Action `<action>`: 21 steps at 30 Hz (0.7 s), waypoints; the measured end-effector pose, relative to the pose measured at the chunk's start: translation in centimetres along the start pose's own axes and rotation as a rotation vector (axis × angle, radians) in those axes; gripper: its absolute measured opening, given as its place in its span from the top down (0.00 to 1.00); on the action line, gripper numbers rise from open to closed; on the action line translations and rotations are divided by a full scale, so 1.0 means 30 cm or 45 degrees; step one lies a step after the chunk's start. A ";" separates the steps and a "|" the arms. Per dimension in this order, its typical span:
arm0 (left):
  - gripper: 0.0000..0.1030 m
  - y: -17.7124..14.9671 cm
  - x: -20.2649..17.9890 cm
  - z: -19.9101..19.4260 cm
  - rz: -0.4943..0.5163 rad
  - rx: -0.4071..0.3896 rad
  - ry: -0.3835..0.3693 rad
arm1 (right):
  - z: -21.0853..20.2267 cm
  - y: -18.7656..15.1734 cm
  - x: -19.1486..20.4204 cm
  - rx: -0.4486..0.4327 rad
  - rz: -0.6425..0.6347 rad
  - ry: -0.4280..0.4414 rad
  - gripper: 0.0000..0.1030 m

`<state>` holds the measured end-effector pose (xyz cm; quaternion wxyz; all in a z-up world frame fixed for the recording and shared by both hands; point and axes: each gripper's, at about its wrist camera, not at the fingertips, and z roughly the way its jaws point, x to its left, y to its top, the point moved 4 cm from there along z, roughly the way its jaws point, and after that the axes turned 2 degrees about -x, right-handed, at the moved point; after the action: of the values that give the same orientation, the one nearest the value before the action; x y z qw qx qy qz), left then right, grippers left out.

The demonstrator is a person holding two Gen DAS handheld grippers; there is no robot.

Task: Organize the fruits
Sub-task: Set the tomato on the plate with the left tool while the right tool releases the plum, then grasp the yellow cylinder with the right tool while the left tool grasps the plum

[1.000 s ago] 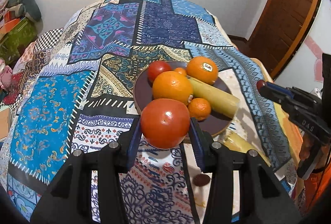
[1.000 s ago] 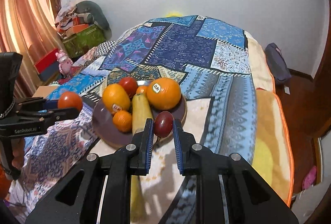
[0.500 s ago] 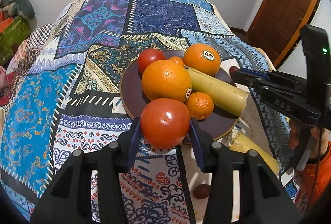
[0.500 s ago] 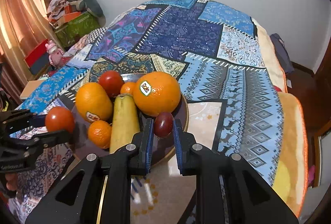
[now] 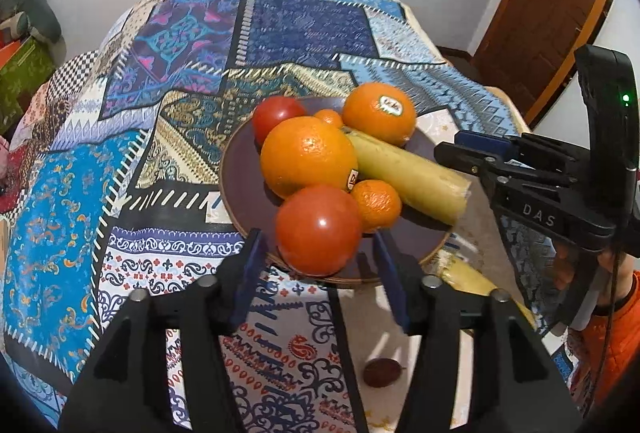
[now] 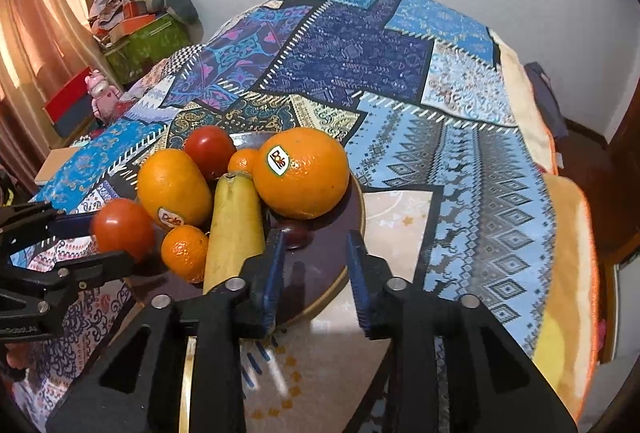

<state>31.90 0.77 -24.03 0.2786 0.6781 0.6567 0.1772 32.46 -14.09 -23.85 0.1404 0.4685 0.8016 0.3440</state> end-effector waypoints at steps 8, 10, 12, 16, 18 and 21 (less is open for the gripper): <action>0.41 -0.010 -0.015 -0.098 0.002 -0.045 -0.010 | -0.142 -0.021 0.026 -0.078 -0.006 0.030 0.67; 0.41 -0.022 -0.012 -0.125 -0.005 -0.044 -0.017 | -0.177 -0.039 0.039 -0.093 -0.007 0.038 0.64; 0.41 -0.038 -0.011 -0.146 -0.009 -0.041 -0.024 | -0.200 -0.059 0.052 -0.097 -0.005 0.046 0.63; 0.41 -0.082 -0.015 -0.181 -0.009 -0.027 -0.031 | -0.229 -0.125 0.083 -0.076 0.005 0.069 0.63; 0.41 -0.109 -0.021 -0.193 0.000 -0.011 -0.038 | -0.227 -0.156 0.101 -0.053 0.009 0.077 0.63; 0.41 -0.146 -0.033 -0.197 0.010 0.014 -0.043 | -0.207 -0.210 0.130 -0.005 0.013 0.101 0.63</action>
<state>24.77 0.56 -21.97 0.2850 0.6851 0.6502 0.1632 22.91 -15.43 -23.27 0.1077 0.4583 0.8034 0.3646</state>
